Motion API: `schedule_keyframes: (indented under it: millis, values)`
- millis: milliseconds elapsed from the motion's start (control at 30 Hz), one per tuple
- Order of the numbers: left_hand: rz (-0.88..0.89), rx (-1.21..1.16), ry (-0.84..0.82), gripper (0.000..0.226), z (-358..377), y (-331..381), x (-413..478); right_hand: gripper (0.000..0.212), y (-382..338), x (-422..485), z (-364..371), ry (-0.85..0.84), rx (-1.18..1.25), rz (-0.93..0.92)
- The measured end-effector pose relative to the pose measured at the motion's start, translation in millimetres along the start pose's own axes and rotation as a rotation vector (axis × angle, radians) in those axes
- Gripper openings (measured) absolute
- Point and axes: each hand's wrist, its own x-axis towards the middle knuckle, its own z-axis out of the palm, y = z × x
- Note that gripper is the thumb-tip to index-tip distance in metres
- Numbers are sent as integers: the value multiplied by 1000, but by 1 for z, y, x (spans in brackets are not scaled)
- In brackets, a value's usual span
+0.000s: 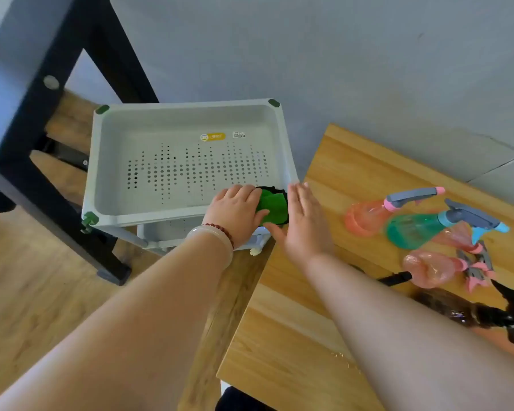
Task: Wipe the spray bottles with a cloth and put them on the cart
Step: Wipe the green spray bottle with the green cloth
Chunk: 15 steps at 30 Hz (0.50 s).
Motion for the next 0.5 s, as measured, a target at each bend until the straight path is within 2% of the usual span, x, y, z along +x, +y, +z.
schedule_keyframes:
  millis: [167, 300, 500]
  values:
    - [4, 34, -70, 52, 4, -3, 9, 86, 5, 0, 4, -62, -11, 53]
    - [42, 92, -55, 50, 3, -10, 1, 84, 4, -2, 2, -46, -25, 58]
    - [-7, 82, -12, 54, 2, -19, -14, 85, -2, -4, 2, -58, -18, 76]
